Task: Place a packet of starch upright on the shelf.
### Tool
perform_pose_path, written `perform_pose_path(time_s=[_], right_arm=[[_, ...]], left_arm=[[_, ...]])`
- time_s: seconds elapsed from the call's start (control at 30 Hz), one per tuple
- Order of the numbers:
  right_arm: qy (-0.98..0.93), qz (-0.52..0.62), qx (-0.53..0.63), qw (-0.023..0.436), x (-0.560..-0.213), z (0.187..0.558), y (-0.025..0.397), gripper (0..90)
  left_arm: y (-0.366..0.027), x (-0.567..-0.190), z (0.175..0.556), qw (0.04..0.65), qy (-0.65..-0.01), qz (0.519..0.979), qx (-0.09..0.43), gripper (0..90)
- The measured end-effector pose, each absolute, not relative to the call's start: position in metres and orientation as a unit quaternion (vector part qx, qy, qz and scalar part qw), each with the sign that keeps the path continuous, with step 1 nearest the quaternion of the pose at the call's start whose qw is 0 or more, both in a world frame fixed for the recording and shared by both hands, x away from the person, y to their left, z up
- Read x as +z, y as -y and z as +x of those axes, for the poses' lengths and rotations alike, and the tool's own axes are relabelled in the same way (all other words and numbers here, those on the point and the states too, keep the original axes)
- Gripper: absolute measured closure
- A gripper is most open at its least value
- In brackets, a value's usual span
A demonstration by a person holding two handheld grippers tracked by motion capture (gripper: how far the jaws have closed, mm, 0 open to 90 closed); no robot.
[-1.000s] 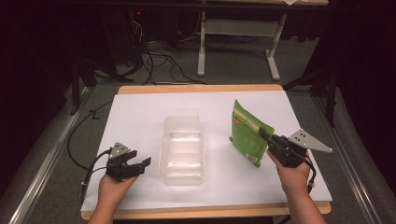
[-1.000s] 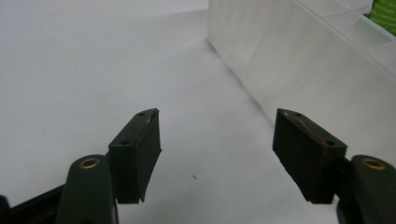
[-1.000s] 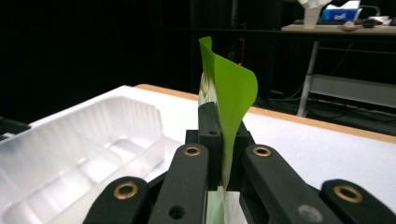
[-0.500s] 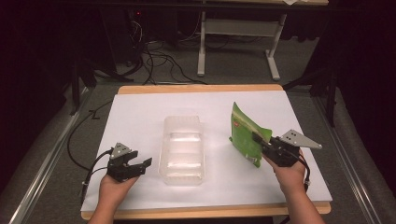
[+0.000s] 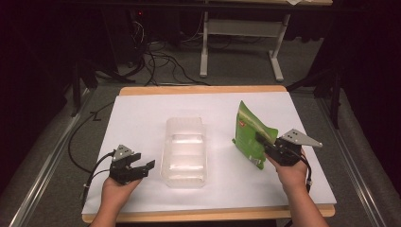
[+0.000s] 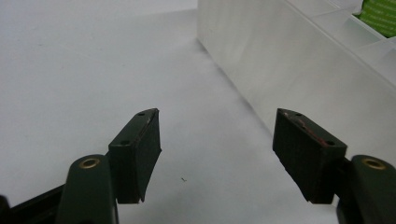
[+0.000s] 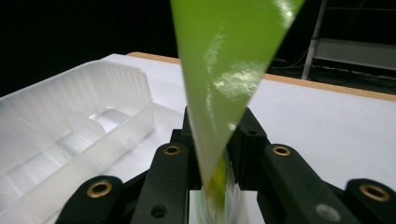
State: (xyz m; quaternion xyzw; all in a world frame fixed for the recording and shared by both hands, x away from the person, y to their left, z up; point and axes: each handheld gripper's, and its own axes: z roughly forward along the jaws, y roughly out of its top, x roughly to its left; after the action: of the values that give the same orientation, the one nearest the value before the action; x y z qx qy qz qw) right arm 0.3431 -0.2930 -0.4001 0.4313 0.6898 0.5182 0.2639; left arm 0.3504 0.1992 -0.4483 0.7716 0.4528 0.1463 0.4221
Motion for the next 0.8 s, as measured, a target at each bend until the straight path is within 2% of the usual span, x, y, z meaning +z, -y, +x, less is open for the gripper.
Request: perform_pose_path(time_s=[0.27, 0.33, 0.7, 0.8], right_arm=[[-0.689, 0.435, 0.518, 0.26, -0.402, 0.347, 0.294, 79.5], [-0.693, 0.434, 0.513, 0.259, -0.404, 0.349, 0.292, 75.7], [-0.703, 0.446, 0.489, 0.26, -0.41, 0.355, 0.284, 70.1], [-0.704, 0.448, 0.49, 0.251, -0.411, 0.357, 0.284, 76.0]], left_arm=[[-0.2, -0.448, 0.35, 0.425, -0.453, 0.77, 0.147, 32.6], [-0.199, -0.448, 0.349, 0.425, -0.453, 0.77, 0.146, 32.6], [-0.199, -0.448, 0.349, 0.424, -0.453, 0.771, 0.147, 32.5], [-0.2, -0.448, 0.349, 0.425, -0.454, 0.769, 0.148, 32.5]])
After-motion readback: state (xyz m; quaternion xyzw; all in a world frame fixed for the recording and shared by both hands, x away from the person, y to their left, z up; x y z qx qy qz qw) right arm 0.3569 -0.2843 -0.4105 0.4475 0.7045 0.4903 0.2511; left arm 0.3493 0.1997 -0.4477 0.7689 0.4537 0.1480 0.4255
